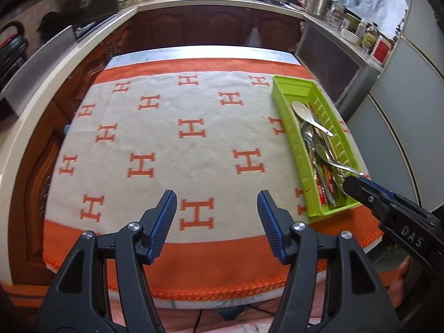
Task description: Organize utensils
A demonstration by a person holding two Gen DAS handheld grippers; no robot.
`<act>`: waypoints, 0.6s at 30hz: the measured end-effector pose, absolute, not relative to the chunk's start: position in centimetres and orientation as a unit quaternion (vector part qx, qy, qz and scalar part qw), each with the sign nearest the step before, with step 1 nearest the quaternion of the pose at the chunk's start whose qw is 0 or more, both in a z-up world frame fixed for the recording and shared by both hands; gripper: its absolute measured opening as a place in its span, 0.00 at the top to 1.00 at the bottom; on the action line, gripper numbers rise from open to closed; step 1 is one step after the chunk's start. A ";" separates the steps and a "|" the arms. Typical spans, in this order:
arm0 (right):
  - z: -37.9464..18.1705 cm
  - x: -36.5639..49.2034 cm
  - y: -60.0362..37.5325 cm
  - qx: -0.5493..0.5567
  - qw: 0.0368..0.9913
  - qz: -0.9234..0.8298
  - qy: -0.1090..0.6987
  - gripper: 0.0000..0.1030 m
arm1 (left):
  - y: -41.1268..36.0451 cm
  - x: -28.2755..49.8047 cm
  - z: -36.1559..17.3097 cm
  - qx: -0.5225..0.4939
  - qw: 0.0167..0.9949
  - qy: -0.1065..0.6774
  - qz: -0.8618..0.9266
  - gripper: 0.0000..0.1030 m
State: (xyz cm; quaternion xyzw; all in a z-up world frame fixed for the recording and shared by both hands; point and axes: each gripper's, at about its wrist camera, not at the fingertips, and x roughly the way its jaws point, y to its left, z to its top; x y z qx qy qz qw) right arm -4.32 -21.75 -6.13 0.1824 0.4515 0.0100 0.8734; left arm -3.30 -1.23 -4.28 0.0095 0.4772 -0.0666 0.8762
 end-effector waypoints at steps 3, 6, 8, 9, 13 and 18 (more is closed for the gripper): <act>-4.9 -4.9 -20.1 0.173 0.879 0.031 0.444 0.72 | 0.3 -3.9 -3.2 -0.007 0.885 0.463 -0.054 0.44; -3.7 -5.2 -18.4 0.156 0.887 0.045 0.432 0.71 | 1.2 -4.8 -2.0 -0.013 0.895 0.443 -0.047 0.43; -3.3 -5.3 -17.5 0.148 0.891 0.051 0.426 0.67 | 1.6 -5.4 -1.3 -0.013 0.903 0.428 -0.039 0.40; -3.1 -5.3 -17.1 0.145 0.893 0.053 0.422 0.63 | 1.9 -5.6 -1.1 -0.015 0.904 0.425 -0.035 0.38; -2.7 -5.3 -16.0 0.141 0.899 0.053 0.412 0.62 | 2.7 -5.9 -0.8 -0.021 0.906 0.422 -0.028 0.37; -2.9 -4.9 -15.1 0.138 0.899 0.051 0.413 0.61 | 3.1 -5.6 -1.2 -0.019 0.904 0.425 -0.032 0.35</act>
